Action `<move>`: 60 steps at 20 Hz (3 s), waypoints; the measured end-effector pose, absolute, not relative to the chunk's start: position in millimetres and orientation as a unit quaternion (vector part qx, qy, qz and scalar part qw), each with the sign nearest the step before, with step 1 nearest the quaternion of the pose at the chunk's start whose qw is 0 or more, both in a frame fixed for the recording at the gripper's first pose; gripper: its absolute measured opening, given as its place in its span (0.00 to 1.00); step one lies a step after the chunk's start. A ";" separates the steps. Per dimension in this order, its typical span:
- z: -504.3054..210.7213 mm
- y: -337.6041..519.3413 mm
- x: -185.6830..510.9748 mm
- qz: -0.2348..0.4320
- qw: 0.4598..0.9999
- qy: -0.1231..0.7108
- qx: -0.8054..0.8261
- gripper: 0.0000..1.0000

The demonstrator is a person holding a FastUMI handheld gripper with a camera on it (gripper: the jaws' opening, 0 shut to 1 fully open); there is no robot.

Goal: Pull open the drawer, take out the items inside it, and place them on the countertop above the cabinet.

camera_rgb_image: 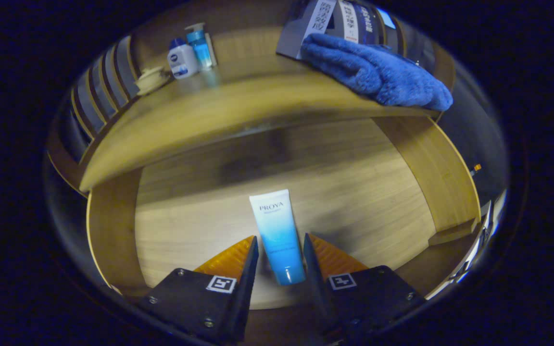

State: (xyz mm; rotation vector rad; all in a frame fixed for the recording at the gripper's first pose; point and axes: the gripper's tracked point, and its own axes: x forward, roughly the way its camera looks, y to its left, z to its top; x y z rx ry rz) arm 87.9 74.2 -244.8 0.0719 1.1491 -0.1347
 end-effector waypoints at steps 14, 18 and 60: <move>-245.6 72.4 76.4 -0.064 0.826 0.560 -0.016 0.38; -216.2 68.7 64.6 -0.073 0.839 0.538 -0.033 0.38; -142.2 110.2 244.8 0.014 0.928 0.372 -0.009 0.42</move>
